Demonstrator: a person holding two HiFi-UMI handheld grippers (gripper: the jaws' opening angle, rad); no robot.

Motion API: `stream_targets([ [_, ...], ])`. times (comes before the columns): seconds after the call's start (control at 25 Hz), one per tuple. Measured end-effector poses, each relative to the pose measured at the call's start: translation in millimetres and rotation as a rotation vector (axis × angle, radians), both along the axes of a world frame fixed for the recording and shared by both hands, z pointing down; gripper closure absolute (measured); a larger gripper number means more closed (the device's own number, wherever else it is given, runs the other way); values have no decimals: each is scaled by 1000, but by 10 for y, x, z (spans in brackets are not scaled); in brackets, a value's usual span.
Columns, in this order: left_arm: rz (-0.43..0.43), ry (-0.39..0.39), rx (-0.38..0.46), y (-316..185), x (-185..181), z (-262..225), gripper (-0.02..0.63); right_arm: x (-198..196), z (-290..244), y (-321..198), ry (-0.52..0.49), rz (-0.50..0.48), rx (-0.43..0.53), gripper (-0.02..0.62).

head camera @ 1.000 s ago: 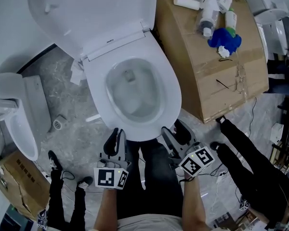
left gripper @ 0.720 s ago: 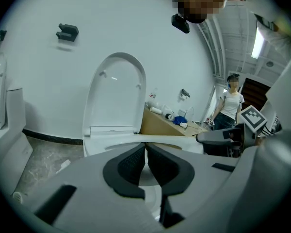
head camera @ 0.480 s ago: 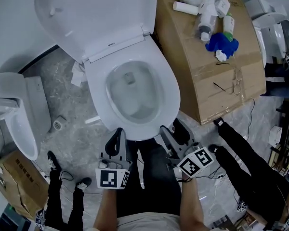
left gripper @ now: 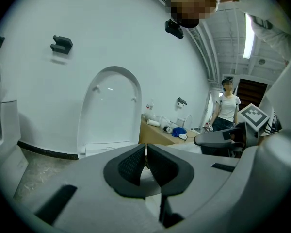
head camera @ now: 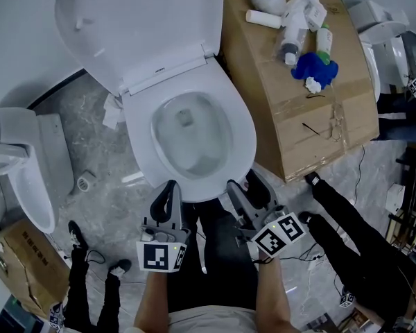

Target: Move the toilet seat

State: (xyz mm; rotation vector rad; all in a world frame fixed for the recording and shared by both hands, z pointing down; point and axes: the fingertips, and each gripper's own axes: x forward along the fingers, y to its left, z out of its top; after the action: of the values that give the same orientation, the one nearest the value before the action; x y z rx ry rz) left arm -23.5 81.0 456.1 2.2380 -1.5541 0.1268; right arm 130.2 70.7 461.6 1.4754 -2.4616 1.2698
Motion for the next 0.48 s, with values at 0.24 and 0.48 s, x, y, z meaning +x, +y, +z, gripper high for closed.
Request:
stream_targets([
  [0.24, 4, -29, 18, -66, -24, -88, 586, -29, -80, -56, -3, 2, 4, 321],
  [0.48, 10, -36, 18, -122, -22, -140, 586, -26, -133, -96, 0, 12, 3, 319],
])
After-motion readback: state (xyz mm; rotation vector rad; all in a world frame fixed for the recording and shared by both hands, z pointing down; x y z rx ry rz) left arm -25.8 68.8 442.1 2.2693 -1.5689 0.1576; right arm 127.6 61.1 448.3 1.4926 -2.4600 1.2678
